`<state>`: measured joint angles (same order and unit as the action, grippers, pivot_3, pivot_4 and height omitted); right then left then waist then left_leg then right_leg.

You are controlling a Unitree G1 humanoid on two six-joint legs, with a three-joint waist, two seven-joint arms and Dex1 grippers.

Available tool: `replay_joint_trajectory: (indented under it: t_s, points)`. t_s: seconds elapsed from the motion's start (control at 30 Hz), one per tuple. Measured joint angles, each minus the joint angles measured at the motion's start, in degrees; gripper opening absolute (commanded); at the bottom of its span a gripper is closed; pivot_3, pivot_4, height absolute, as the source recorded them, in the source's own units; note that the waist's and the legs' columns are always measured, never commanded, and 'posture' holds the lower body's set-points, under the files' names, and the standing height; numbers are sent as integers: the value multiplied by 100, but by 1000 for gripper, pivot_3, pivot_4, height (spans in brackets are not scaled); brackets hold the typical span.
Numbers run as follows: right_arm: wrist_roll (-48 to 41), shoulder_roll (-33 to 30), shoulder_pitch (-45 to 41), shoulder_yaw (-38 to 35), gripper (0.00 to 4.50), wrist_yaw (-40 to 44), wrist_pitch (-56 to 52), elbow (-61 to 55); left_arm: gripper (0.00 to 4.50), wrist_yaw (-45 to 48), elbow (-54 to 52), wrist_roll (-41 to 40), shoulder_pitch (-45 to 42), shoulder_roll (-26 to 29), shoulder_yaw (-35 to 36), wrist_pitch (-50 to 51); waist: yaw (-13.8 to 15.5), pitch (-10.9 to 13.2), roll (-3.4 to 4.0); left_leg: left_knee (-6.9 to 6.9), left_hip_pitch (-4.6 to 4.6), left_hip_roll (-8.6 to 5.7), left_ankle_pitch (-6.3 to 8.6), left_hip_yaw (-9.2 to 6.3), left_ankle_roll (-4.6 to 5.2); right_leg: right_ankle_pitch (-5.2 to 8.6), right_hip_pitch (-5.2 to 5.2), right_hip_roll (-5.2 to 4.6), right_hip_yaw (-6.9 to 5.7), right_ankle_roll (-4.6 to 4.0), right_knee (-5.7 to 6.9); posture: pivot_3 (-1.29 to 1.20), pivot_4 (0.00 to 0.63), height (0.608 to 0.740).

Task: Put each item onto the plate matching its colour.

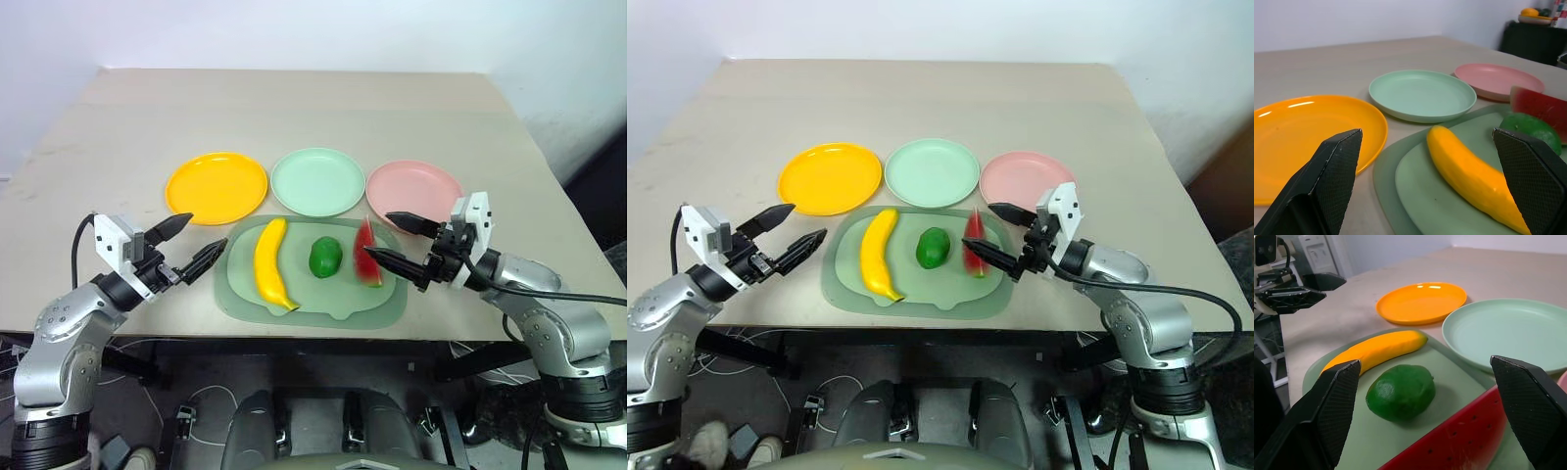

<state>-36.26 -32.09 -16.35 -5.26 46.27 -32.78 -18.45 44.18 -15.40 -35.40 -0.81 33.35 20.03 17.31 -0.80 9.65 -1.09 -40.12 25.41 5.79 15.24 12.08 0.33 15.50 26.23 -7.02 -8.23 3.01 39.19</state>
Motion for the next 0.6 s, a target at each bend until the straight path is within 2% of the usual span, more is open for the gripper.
replay_joint_trajectory:
  t_s: [0.27, 0.6]
  points:
    - [145, 150, -202, 185, 4500, 58, 171, 350, 4462, -143, -158, -42, 38, 45, 143, 135, 4, 0, 0, 0, 0, 0, 0, 0, 0, 0, -1, 0, 0, 0, 0, 0, 150, 695]
    - [-282, -286, -217, 208, 4500, -203, -1155, -240, 4462, -239, -385, -134, 39, -39, -58, 229, 7, 0, 0, 0, 0, 0, 0, -1, 0, 0, -2, -1, 0, 0, 0, 0, 150, 695]
